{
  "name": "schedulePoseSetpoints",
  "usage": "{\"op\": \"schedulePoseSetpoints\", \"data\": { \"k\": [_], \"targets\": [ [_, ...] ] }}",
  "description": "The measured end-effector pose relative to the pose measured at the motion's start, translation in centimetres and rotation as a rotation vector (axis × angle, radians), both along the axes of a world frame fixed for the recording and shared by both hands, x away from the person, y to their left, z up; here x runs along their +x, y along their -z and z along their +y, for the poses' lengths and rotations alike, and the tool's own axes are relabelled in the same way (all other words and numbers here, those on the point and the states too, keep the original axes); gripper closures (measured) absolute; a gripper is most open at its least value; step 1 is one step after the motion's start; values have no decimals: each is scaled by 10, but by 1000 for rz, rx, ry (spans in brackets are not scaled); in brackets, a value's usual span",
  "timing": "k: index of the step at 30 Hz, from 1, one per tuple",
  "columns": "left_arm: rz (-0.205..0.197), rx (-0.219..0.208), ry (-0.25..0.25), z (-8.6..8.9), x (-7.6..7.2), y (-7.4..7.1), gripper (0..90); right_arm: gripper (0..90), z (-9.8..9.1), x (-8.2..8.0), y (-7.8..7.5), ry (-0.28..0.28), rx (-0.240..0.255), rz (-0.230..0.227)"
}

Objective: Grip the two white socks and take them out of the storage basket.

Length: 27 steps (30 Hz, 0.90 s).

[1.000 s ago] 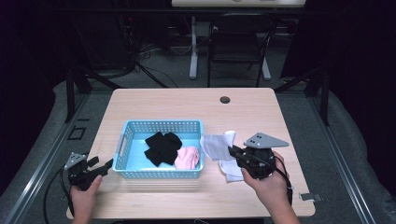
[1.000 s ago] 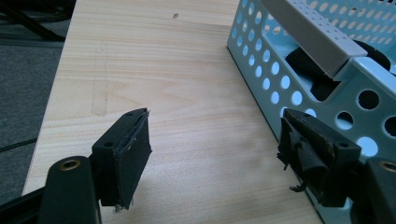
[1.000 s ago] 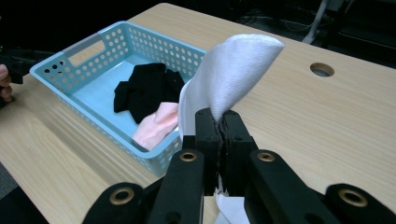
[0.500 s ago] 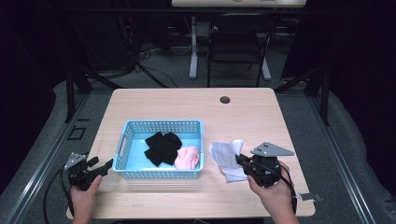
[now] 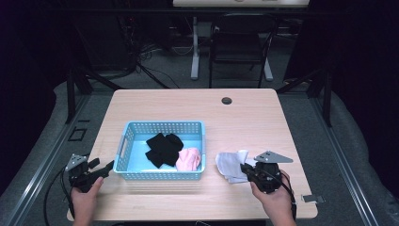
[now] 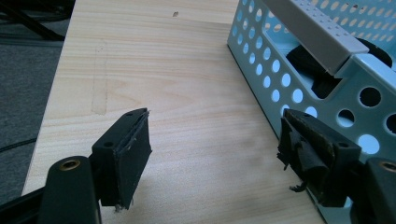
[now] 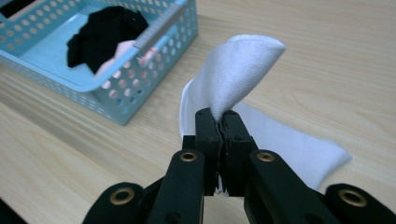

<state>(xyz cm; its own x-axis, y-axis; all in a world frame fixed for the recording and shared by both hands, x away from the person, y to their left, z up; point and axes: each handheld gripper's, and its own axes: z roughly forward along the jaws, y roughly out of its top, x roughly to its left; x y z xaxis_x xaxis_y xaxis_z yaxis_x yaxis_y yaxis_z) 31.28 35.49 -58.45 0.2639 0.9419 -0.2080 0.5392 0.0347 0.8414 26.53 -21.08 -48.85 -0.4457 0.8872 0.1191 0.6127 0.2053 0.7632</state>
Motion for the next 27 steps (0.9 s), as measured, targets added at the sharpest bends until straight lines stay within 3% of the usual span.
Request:
{"op": "schedulePoseSetpoints", "data": {
  "k": [12,18,21,23,27],
  "targets": [
    [1,1,1,-1,0,0,250,872,-24,13,29,117,17,44],
    [6,1,5,-1,0,0,250,863,-30,17,40,148,-15,61],
    [0,-2,2,-1,0,0,251,795,-31,18,42,163,-27,53],
    [1,-2,2,-1,0,0,250,741,-33,17,42,181,-36,24],
    [0,-2,2,-1,0,0,251,624,-35,16,41,192,-15,-6]
  ]
}}
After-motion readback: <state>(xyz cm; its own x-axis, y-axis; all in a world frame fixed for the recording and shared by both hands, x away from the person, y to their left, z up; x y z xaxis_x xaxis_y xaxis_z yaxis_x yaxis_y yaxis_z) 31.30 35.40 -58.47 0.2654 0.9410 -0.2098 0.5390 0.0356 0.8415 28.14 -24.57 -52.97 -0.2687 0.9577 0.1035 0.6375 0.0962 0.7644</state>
